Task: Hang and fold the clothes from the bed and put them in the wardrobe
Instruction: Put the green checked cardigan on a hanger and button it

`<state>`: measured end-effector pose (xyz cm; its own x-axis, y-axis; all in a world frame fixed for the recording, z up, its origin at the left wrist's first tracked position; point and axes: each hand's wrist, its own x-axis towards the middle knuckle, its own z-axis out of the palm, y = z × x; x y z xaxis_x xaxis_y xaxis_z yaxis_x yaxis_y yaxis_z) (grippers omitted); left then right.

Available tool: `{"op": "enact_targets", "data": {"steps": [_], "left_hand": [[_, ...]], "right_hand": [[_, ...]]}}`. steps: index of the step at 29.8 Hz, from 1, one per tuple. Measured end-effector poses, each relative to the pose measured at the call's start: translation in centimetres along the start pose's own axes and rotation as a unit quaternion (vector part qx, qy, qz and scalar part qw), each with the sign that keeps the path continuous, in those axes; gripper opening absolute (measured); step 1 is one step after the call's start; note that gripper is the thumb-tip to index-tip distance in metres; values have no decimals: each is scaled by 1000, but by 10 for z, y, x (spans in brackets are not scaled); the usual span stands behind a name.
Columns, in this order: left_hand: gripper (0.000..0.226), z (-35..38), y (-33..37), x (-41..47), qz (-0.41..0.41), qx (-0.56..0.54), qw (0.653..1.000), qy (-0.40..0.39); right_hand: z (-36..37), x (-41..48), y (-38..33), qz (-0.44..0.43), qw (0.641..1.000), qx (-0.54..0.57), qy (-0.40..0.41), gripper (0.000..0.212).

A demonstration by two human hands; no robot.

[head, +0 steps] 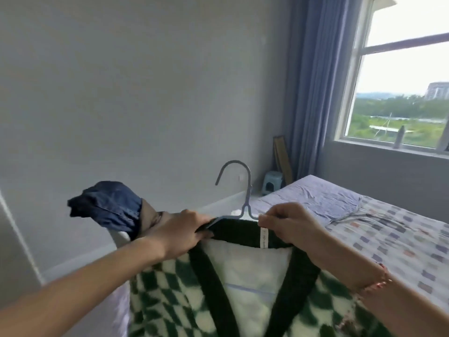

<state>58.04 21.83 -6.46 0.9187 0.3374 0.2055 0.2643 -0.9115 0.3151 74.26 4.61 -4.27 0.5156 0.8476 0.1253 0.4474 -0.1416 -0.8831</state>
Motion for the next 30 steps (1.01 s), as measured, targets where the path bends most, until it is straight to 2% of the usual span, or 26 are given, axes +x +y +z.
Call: {"op": "enact_targets", "data": {"steps": [5, 9, 10, 14, 18, 21, 23, 27, 30], "left_hand": [[25, -92, -6, -98, -81, 14, 997, -5], [33, -157, 0, -212, -203, 55, 976, 58], [33, -163, 1, -218, -219, 54, 972, 57], [46, -195, 9, -300, -311, 68, 939, 129], [33, -221, 14, -372, -371, 45, 901, 219], [28, -235, 11, -406, -388, 47, 875, 286], [25, -246, 12, -422, -384, 8, 860, 336], [29, -277, 13, -464, -387, 0, 794, 468], [25, -297, 3, -484, -436, 31, 756, 486]], "right_hand": [[39, -5, -91, -61, 996, 1, -66, 23], [93, -21, -156, -112, 980, 34, -161, 27], [97, -23, -162, -120, 979, 44, -161, 27], [175, -43, -215, -180, 950, 66, -248, 26], [251, -72, -268, -228, 908, 88, -341, 24], [291, -92, -300, -254, 884, 117, -375, 27], [313, -107, -321, -267, 872, 131, -388, 26], [375, -148, -369, -281, 837, 151, -444, 27], [416, -170, -390, -274, 831, 163, -455, 26]]}}
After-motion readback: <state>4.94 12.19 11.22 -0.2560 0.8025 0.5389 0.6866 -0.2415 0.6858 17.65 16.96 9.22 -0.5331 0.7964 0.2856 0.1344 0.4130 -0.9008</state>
